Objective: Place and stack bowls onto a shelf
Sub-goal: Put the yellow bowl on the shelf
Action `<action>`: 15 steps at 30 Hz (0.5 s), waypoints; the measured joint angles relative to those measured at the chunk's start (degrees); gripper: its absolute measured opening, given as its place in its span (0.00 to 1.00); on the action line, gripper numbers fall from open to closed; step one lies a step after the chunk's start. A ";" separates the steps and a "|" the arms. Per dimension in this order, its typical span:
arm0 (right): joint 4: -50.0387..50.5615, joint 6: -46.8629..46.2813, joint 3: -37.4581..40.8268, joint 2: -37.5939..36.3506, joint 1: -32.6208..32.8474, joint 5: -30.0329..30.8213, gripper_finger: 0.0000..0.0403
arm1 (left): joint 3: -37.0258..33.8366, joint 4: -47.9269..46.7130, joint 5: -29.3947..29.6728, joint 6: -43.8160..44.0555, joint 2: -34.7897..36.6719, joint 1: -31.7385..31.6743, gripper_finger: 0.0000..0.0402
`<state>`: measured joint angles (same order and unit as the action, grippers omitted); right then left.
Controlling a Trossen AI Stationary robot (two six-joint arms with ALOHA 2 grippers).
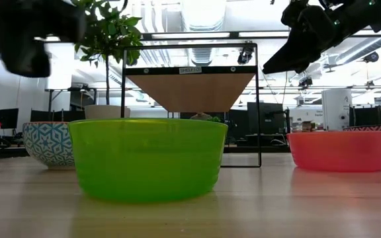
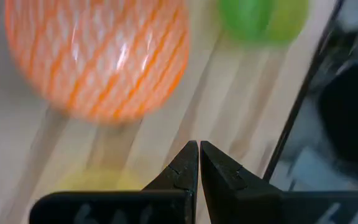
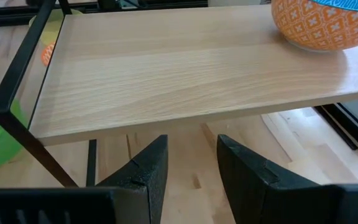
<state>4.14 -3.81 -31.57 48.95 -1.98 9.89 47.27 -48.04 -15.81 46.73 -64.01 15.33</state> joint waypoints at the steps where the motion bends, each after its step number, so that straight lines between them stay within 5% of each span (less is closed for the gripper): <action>1: 0.00 0.00 0.00 0.00 0.00 0.00 0.32 | -0.01 -2.56 -0.18 -0.21 0.03 0.44 0.00; 8: 0.02 -0.04 0.00 0.00 0.00 0.00 0.32 | -0.15 -5.87 -3.25 3.07 -1.85 6.60 0.04; 15: 0.09 0.05 0.00 0.00 0.00 0.00 0.32 | -0.15 -5.41 2.04 6.46 -7.01 15.47 0.26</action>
<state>4.23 -3.76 -31.57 48.95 -1.98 9.89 47.11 -53.45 -13.77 53.19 -71.02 30.80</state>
